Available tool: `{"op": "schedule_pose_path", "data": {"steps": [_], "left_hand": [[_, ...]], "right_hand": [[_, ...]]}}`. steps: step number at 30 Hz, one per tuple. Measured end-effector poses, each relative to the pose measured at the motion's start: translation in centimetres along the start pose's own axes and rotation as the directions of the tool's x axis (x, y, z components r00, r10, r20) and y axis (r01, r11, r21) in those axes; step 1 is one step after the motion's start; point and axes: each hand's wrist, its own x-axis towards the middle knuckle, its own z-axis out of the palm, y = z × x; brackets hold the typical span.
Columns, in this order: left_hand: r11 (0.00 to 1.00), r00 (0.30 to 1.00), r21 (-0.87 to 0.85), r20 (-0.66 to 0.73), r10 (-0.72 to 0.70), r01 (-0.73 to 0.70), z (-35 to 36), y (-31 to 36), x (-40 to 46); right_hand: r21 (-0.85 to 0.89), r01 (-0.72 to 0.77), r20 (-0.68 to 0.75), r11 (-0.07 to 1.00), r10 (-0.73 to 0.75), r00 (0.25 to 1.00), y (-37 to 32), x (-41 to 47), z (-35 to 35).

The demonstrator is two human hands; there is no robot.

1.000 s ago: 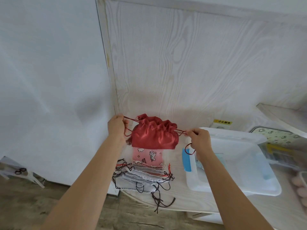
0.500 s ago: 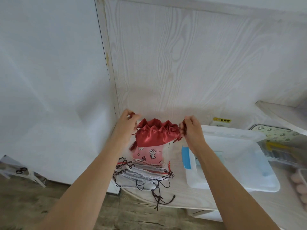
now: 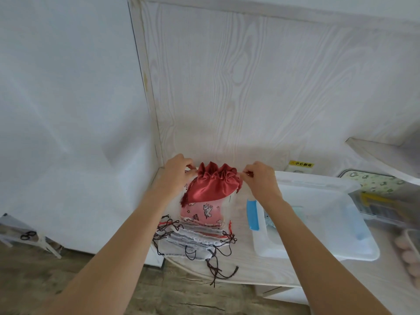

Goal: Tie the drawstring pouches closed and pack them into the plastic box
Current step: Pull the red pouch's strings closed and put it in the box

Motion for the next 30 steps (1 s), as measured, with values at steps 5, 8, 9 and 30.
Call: {"op": "schedule_pose_path", "data": {"steps": [5,8,9,30], "left_hand": [[0.994,0.994,0.086,-0.092,-0.061,0.069,0.4,-0.2,0.2],[0.982,0.98,0.144,-0.177,-0.094,0.121,0.8,-0.4,-0.2],[0.981,0.977,0.148,-0.191,-0.099,0.128,1.0,-0.3,-0.3],[0.994,0.998,-0.112,-0.062,-0.019,0.012,0.7,3.7,-0.9]], "right_hand": [[-0.009,-0.061,-0.1,0.998,0.06,0.993,0.4,-0.4,0.6],[0.041,-0.084,-0.134,0.996,0.089,0.987,0.7,-0.8,0.7],[0.057,-0.09,-0.135,0.994,0.097,0.986,0.7,-1.0,0.8],[-0.101,-0.207,0.332,0.973,0.229,0.915,-1.2,-2.4,2.1]]}}
